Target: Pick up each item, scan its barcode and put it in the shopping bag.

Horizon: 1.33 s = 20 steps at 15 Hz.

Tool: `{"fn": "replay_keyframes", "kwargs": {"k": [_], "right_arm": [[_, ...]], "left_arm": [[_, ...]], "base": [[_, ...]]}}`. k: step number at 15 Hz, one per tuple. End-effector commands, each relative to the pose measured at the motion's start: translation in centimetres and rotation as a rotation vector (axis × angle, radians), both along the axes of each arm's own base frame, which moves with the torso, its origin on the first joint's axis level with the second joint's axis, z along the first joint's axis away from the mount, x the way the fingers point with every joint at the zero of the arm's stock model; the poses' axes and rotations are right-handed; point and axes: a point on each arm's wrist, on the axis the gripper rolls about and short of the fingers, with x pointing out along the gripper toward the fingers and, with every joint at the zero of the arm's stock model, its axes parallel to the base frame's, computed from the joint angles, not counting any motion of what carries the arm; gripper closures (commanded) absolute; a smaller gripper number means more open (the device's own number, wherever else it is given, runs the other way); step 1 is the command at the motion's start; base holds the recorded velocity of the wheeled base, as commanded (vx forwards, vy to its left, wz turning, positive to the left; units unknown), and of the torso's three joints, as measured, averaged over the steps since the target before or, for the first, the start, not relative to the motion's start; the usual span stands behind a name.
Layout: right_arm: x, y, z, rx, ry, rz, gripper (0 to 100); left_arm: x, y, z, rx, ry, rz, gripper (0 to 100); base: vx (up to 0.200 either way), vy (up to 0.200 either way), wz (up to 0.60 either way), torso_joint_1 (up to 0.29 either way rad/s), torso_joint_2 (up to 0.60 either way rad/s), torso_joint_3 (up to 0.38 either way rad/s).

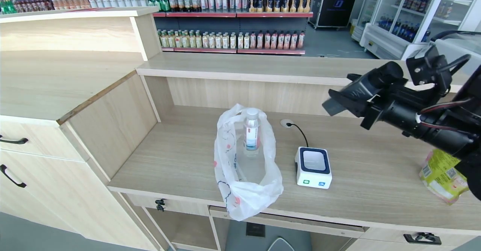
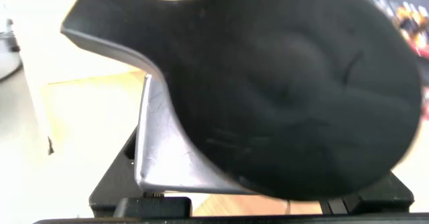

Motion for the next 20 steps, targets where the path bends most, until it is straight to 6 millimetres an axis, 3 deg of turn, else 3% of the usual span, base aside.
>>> {"fn": "replay_keyframes", "kwargs": {"k": [1,5,11,14,18,20], "right_arm": [[-1.1,-4.7,-1.1,0.116,0.146,-0.209,100],[-0.8,-5.4,-2.8,0.175,0.272,-0.552,100],[-1.2,-4.4,-2.9,0.176,0.275,-0.568,100],[-1.1,-3.7,-2.2,0.167,0.311,-0.536,100],[-1.9,-2.1,0.0,0.274,0.610,-0.569,100],[-1.6,-1.8,0.2,0.400,0.749,-0.581,100]], "left_arm": [[0.0,0.0,0.0,0.000,0.000,0.001,0],[0.0,0.0,0.0,0.000,0.000,0.001,0],[0.0,0.0,0.0,0.000,0.000,0.001,0],[0.0,0.0,0.0,0.000,0.000,0.001,0],[0.0,0.0,0.0,0.000,0.000,0.001,0],[0.0,0.0,0.0,0.000,0.000,0.001,0]], "base": [[0.000,0.000,0.00,0.000,0.00,0.000],[0.000,0.000,0.00,0.000,0.00,0.000],[0.000,0.000,0.00,0.000,0.00,0.000],[0.000,0.000,0.60,-0.004,0.00,0.007],[0.000,0.000,0.60,0.002,0.00,0.002],[0.000,0.000,0.60,0.000,0.00,0.005]]}}
